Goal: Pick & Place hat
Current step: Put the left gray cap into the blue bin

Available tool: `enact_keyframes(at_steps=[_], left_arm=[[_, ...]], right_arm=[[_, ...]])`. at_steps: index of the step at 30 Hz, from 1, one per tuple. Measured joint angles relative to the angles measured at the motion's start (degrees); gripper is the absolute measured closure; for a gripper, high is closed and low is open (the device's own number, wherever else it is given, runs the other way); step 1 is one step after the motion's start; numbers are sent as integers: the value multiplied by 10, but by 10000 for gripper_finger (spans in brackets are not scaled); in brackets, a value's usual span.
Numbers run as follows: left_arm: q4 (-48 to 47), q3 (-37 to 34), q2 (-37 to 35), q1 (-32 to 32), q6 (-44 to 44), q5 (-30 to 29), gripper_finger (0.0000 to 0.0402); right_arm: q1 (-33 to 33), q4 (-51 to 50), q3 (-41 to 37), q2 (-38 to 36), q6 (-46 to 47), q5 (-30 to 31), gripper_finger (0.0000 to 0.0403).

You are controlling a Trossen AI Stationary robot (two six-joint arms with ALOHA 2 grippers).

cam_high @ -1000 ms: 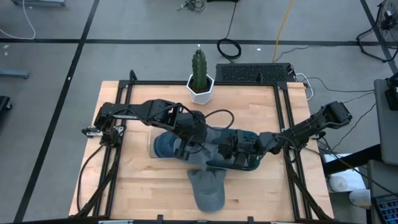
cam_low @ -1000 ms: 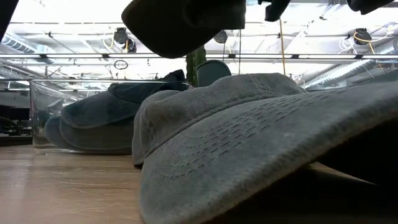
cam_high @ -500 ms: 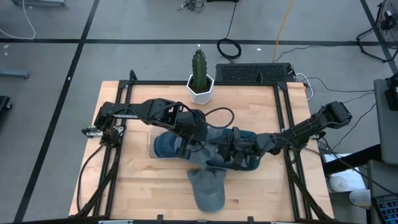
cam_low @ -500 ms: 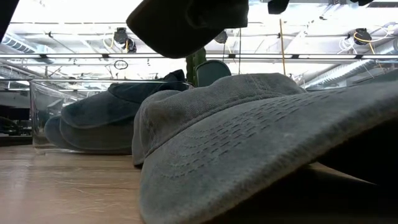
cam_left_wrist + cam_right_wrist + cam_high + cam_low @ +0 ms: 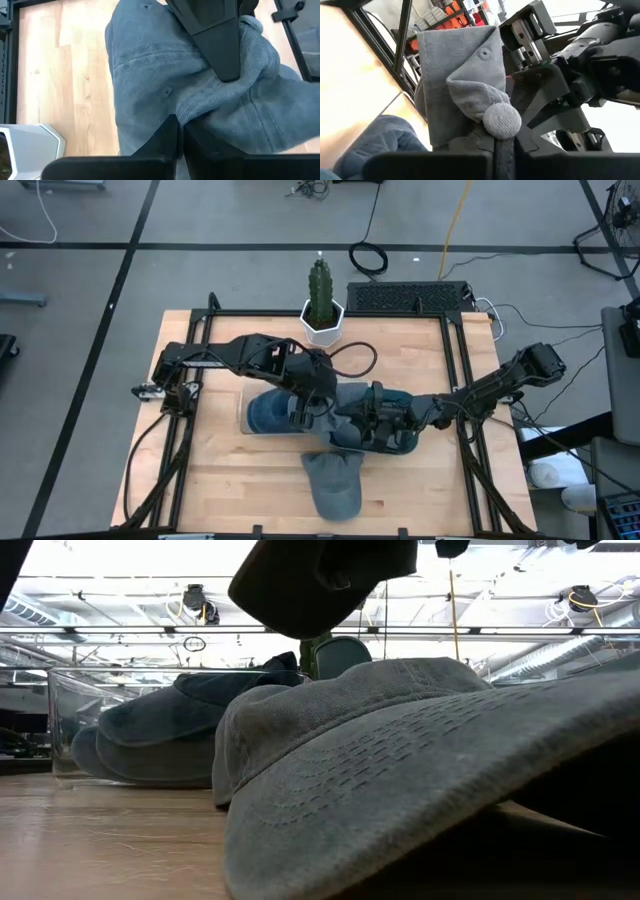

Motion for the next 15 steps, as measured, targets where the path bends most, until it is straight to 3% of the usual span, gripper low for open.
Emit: enact_keyframes(at_steps=[15], left_arm=[[9, 0, 1, 1, -36, -1, 371]], right_arm=[[0, -29, 0, 0, 67, 13, 402]])
